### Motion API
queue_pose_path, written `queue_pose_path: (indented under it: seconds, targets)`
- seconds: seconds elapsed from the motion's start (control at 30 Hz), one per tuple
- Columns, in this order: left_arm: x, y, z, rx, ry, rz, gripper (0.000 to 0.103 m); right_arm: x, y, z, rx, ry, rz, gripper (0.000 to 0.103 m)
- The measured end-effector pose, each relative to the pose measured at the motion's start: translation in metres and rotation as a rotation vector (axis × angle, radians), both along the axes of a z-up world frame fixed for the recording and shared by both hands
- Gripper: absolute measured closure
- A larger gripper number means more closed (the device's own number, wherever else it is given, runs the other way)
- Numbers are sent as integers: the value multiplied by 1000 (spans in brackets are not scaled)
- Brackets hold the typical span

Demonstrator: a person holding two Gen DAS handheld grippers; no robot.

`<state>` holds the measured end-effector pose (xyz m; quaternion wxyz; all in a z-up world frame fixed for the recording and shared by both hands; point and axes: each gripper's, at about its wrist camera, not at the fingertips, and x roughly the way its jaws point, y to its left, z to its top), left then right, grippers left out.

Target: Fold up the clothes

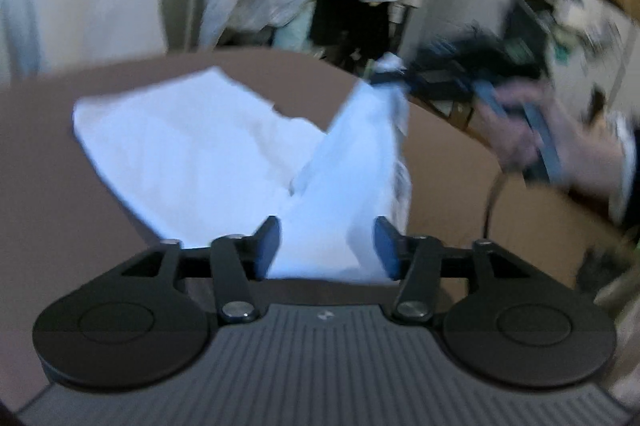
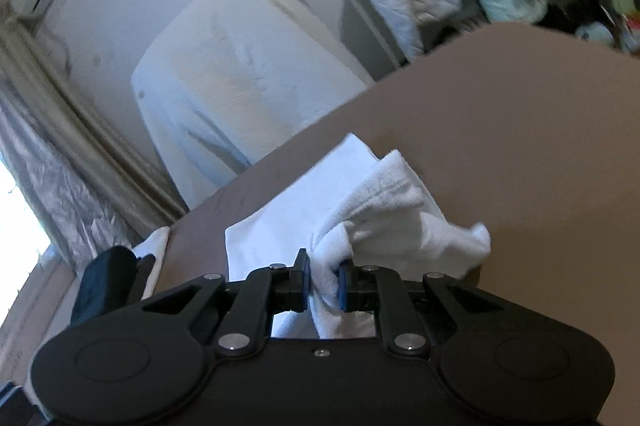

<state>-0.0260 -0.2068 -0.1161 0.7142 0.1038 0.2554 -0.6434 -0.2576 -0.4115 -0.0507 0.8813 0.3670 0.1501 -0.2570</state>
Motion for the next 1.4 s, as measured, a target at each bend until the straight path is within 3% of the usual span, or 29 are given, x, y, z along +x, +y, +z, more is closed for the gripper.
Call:
queue_pose_path:
  seconds: [0.03,0.13,0.2,0.27,0.3,0.37,0.47,0.5,0.6,0.7,0.8,0.87,1.0,1.03,1.07,1.1,1.13,1.17,1.2,1.3,1.4]
  targets:
    - [-5,0,0,-2,-23,-18,39,2,1,1,-15,0,10,87]
    - [-8,11,-5,7,8,-39,35,9,3,4,-61,-1,38,87]
    - [-6,7,-10,31,48,-15,35,13,4,6,-91,-1,58,87]
    - [-11,0,-14,61,32,4,35,17,5,7,-114,-1,73,87]
    - [-16,-4,-18,72,-2,9,34,14,4,3,-90,-4,67,87]
    - [-30,-20,-28,124,-136,35,23,11,3,-3,-44,-25,53,87]
    - [-61,-47,-43,242,-400,81,23,10,5,-5,-49,-43,60,87]
    - [-73,-50,-44,238,-444,62,23,9,6,-4,-61,-43,68,87]
    - [-89,-35,-41,193,-474,-13,22,9,9,-5,-84,-46,80,87]
    - [-93,-34,-43,234,-465,-61,22,10,5,-3,-80,-67,60,87]
    - [-97,-40,-49,215,-541,-65,22,9,-5,-5,-30,-106,41,87]
    - [-98,-51,-55,197,-601,-47,22,9,-6,-7,-10,-120,41,87]
    - [-93,-73,-66,219,-749,95,18,10,-1,-15,7,-119,35,87]
    - [-89,-72,-64,204,-719,111,26,9,1,-15,14,-116,27,87]
    - [-83,-71,-61,189,-678,124,56,8,2,-15,20,-111,21,87]
    - [-74,-69,-55,172,-581,121,76,5,4,-14,16,-107,22,87]
    - [-67,-63,-48,163,-491,139,90,1,7,-12,12,-104,25,87]
    - [-62,-57,-41,147,-448,175,91,-7,13,-10,1,-102,36,87]
    - [-62,-51,-35,119,-456,199,91,-16,21,-9,-20,-94,40,87]
    - [-75,-40,-16,80,-535,173,93,-48,41,-5,-44,-98,14,88]
    - [-88,-30,13,37,-490,136,95,-63,47,6,-47,-114,-4,88]
